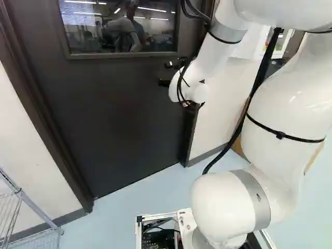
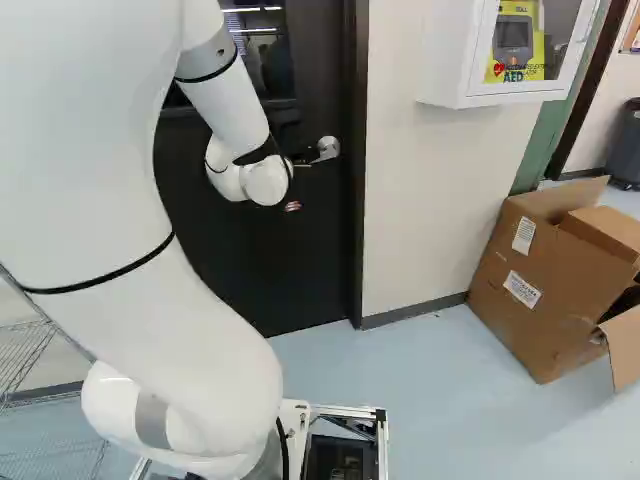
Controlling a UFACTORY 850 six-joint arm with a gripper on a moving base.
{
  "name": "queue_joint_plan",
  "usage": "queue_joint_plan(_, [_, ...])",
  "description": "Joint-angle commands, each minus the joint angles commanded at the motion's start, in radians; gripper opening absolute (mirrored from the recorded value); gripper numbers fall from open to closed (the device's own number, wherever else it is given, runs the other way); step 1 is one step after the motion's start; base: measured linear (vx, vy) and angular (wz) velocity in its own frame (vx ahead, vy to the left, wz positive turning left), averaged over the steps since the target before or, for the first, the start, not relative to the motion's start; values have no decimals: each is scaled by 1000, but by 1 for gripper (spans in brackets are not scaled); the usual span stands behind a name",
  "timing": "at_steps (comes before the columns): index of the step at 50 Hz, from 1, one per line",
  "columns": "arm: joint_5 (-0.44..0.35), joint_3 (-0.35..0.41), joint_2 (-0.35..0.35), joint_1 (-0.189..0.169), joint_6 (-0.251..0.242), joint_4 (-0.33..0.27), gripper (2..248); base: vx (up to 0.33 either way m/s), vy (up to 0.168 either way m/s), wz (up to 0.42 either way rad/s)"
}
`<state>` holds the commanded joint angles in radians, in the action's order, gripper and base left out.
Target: Open the door and move inside
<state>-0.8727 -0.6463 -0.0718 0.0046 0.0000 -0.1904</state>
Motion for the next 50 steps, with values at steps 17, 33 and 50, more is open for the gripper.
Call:
queue_joint_plan(17, [0, 7, -31, 0, 0, 0, 247, 0, 0, 0])
queue_joint_plan(33, [0, 43, -34, -3, 0, 0, 247, 0, 0, 0])
queue_joint_plan(50, [0, 63, -54, -11, 0, 0, 247, 0, 0, 0])
